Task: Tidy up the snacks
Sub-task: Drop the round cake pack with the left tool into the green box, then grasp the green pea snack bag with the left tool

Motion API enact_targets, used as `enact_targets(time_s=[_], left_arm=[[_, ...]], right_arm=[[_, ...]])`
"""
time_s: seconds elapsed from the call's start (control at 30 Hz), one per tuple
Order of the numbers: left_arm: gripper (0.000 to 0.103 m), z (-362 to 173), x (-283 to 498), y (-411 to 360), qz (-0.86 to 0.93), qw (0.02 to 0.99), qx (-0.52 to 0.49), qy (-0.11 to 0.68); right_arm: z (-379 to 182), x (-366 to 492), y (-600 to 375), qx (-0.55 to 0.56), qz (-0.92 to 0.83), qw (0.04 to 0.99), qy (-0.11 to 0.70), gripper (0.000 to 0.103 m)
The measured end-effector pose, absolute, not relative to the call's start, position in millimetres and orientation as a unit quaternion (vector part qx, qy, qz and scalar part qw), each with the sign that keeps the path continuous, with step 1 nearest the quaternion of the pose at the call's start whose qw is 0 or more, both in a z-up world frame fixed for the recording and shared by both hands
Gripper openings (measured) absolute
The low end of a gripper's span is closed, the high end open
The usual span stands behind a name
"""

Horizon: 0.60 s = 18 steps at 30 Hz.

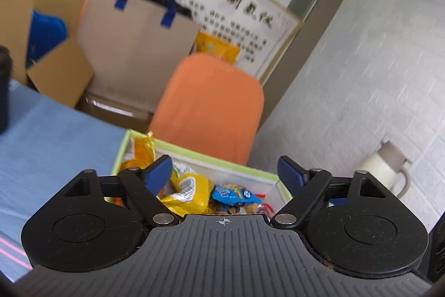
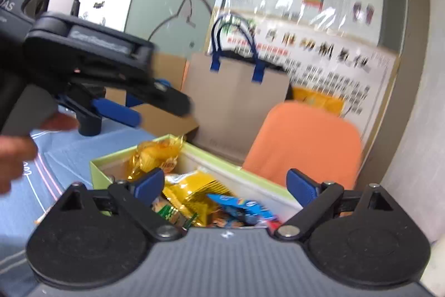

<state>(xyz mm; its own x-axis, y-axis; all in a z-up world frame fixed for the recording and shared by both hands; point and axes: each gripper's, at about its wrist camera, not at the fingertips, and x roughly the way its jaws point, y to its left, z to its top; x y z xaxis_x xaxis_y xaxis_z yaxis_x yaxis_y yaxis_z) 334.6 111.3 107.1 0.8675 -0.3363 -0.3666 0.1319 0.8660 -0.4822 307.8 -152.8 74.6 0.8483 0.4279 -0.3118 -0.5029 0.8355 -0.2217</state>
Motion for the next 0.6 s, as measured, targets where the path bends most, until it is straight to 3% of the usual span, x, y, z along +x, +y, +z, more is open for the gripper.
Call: enact_targets(time_s=[0.27, 0.6], left_arm=[[0.077, 91, 267, 134, -0.100, 0.939, -0.227, 0.239], [0.075, 17, 232, 114, -0.070, 0.898, -0.237, 0.364]], right_arm=[[53, 253, -152, -0.121, 0.278, 0.941, 0.149, 0.093], [-12, 205, -120, -0.099, 0.309, 0.909, 0.261, 0.093]])
